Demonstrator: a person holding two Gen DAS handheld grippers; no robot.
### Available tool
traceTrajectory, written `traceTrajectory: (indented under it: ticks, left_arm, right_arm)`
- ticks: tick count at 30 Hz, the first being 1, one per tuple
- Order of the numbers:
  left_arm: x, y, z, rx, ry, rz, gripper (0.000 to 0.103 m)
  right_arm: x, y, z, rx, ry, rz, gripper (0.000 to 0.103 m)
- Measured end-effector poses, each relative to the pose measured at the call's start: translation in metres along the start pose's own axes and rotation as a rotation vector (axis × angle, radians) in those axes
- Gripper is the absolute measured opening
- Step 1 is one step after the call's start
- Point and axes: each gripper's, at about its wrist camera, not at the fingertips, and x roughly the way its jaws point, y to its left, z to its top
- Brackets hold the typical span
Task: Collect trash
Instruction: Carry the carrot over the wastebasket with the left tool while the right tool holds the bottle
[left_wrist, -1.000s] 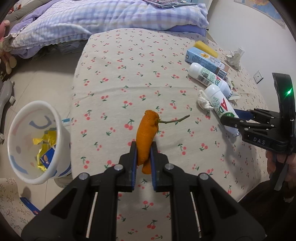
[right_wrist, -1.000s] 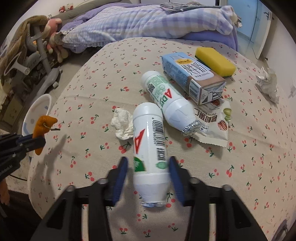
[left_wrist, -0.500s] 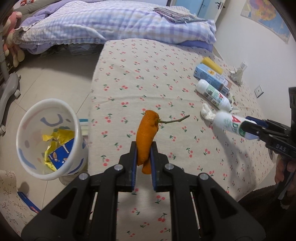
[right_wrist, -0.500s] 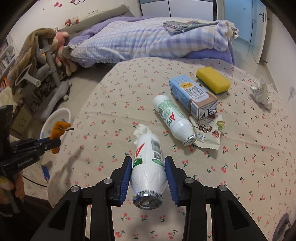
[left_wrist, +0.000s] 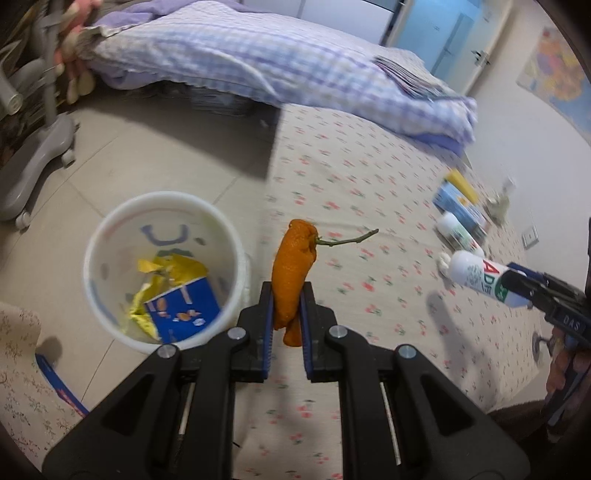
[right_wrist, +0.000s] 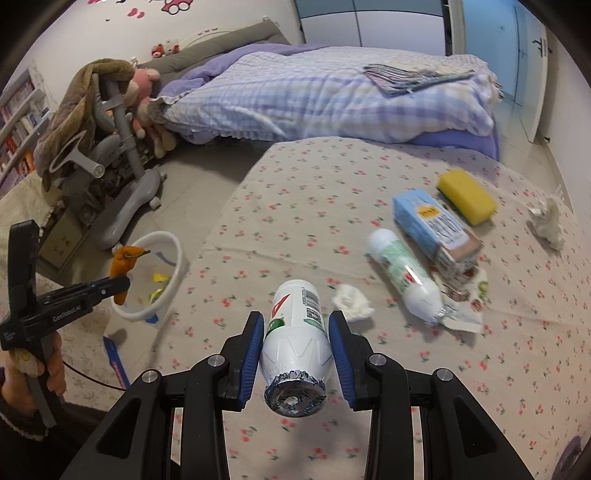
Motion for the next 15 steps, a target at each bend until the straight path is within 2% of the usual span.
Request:
traceTrajectory:
  ticks: [8,15]
  left_arm:
    - [-0.002,0.055,-0.002,-0.098,-0.023,0.063,0.014]
    - [0.01,0.081,-0.002,-0.131,-0.024,0.106,0.014]
  right_arm:
    - [0.026,0.056,0.019,-0.071,0.022,0.051,0.037]
    - [0.046,0.093,0.028,-0.115,0.044,0.076,0.037]
